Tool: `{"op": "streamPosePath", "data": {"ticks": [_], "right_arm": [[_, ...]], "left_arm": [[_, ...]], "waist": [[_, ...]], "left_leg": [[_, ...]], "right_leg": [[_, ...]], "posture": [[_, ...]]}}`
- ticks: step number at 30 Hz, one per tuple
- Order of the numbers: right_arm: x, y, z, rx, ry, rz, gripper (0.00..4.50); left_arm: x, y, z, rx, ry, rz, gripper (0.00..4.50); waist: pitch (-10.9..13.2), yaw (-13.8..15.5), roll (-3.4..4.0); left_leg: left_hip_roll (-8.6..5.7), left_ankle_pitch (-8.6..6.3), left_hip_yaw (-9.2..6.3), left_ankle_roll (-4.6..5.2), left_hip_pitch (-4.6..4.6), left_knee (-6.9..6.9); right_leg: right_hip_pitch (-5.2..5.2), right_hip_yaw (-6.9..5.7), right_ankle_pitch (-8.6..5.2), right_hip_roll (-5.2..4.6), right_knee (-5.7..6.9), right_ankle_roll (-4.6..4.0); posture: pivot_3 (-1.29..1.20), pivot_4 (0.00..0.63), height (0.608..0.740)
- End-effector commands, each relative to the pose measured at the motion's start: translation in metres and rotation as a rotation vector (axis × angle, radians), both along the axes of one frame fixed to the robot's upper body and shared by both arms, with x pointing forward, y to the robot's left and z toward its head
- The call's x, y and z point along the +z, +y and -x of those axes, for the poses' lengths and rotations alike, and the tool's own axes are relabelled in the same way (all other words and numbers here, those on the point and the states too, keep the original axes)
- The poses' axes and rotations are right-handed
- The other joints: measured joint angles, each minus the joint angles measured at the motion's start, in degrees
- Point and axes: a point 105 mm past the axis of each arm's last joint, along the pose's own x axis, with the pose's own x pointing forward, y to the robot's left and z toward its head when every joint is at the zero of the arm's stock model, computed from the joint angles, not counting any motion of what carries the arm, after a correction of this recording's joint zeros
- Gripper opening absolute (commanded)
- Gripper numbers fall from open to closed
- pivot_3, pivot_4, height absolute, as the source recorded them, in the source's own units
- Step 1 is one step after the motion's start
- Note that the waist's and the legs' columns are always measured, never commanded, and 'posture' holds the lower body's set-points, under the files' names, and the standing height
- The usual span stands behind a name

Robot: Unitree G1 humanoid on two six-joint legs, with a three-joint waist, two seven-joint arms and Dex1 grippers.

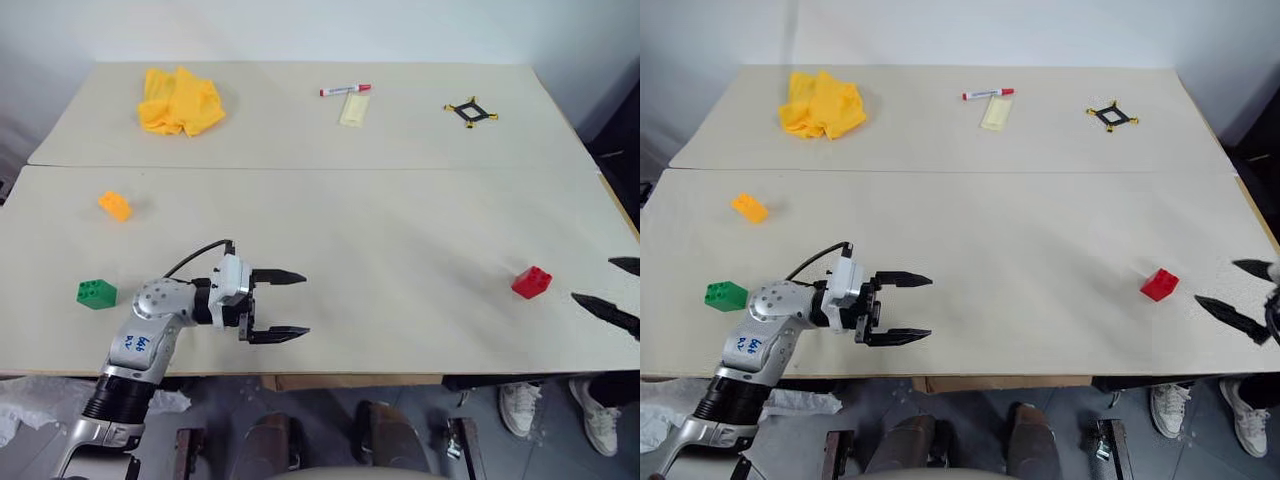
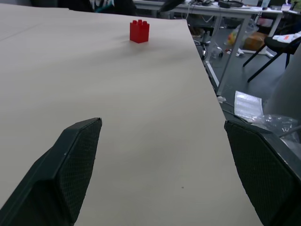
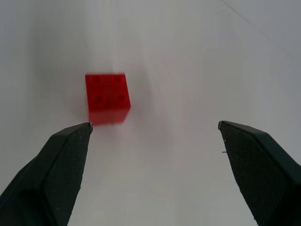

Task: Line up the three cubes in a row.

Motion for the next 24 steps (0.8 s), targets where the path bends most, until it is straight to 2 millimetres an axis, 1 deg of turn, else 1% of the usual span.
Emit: {"op": "streamPosePath", "data": {"ticks": [1, 4, 6, 7, 10, 12, 14, 18, 21, 22, 24], "right_arm": [[-0.018, 0.003, -0.017, 0.016, 0.099, -0.002, 4.5], [-0.025, 0.005, -0.028, 0.03, 0.154, 0.011, 4.5], [-0.03, 0.005, -0.032, 0.036, 0.184, 0.018, 4.11], [-0.031, 0.005, -0.033, 0.038, 0.198, 0.013, 3.86], [-0.032, 0.011, -0.033, 0.08, 0.227, -0.005, 2.82], [-0.031, 0.012, -0.034, 0.096, 0.232, 0.001, 2.2], [-0.029, 0.013, -0.037, 0.105, 0.213, 0.017, 2.2], [-0.006, 0.029, -0.046, 0.154, 0.115, -0.106, 2.2], [0.011, 0.042, -0.052, 0.207, 0.028, -0.1, 2.83], [0.016, 0.046, -0.055, 0.214, -0.008, -0.097, 3.1], [0.02, 0.054, -0.058, 0.225, -0.026, -0.112, 3.79]], "left_arm": [[0.004, -0.009, 0.002, -0.013, -0.034, 0.014, 4.43], [0.005, -0.012, 0.002, 0.001, -0.056, 0.017, 4.43], [0.005, -0.011, 0.003, 0.011, -0.064, 0.021, 4.5], [0.006, -0.011, 0.003, 0.019, -0.069, 0.023, 4.5], [0.005, -0.007, 0.005, 0.045, -0.075, 0.024, 4.5], [0.005, -0.004, 0.005, 0.058, -0.077, 0.02, 4.5], [0.005, -0.003, 0.005, 0.068, -0.078, 0.018, 4.5], [0.003, -0.001, 0.004, 0.075, -0.089, 0.004, 4.5], [0.003, 0.0, 0.001, 0.095, -0.102, -0.001, 4.5], [0.003, 0.0, 0.0, 0.102, -0.108, -0.001, 4.5], [0.003, 0.001, -0.001, 0.11, -0.113, 0.004, 4.5]], "waist": [[0.03, 0.06, 0.06], [0.05, 0.16, 0.09], [0.05, 0.18, 0.1], [0.05, 0.13, 0.1], [0.05, -0.1, 0.11], [0.05, -0.15, 0.11], [0.05, -0.11, 0.12], [0.06, -0.09, 0.12], [0.06, -0.07, 0.13], [0.06, -0.06, 0.13], [0.06, -0.04, 0.13]], "left_leg": [[-0.02, 0.0, -0.01, 0.0, -0.04, 0.04], [-0.1, -0.02, -0.05, 0.05, -0.23, 0.22], [-0.12, -0.01, -0.08, 0.06, -0.3, 0.26], [-0.12, -0.01, -0.09, 0.06, -0.31, 0.27], [-0.1, -0.01, -0.09, 0.06, -0.31, 0.26], [-0.08, -0.01, -0.09, 0.05, -0.3, 0.26], [-0.07, -0.01, -0.09, 0.05, -0.29, 0.27], [-0.08, -0.01, -0.09, 0.05, -0.29, 0.29], [-0.08, -0.01, -0.11, 0.05, -0.3, 0.29], [-0.08, -0.01, -0.11, 0.05, -0.3, 0.29], [-0.08, -0.01, -0.11, 0.05, -0.3, 0.29]], "right_leg": [[-0.01, -0.06, 0.0, 0.0, 0.0, 0.0], [-0.02, -0.2, 0.05, -0.01, -0.03, 0.1], [-0.03, -0.28, 0.08, -0.01, -0.05, 0.14], [-0.03, -0.32, 0.08, -0.01, -0.05, 0.14], [-0.03, -0.42, 0.08, 0.0, -0.07, 0.15], [-0.03, -0.46, 0.08, 0.01, -0.06, 0.15], [-0.03, -0.47, 0.08, 0.01, -0.05, 0.15], [-0.02, -0.46, 0.09, 0.0, -0.04, 0.16], [-0.03, -0.47, 0.09, 0.0, -0.05, 0.16], [-0.03, -0.47, 0.09, 0.0, -0.05, 0.16], [-0.03, -0.47, 0.09, 0.0, -0.04, 0.16]], "posture": [[0.0, 0.15, 0.74], [0.0, 0.15, 0.74], [0.0, 0.15, 0.74], [0.0, 0.15, 0.74], [0.0, 0.15, 0.74], [0.0, 0.15, 0.74], [0.0, 0.15, 0.74], [0.0, 0.15, 0.74], [0.0, 0.15, 0.74], [0.0, 0.15, 0.74], [0.0, 0.15, 0.74]]}}
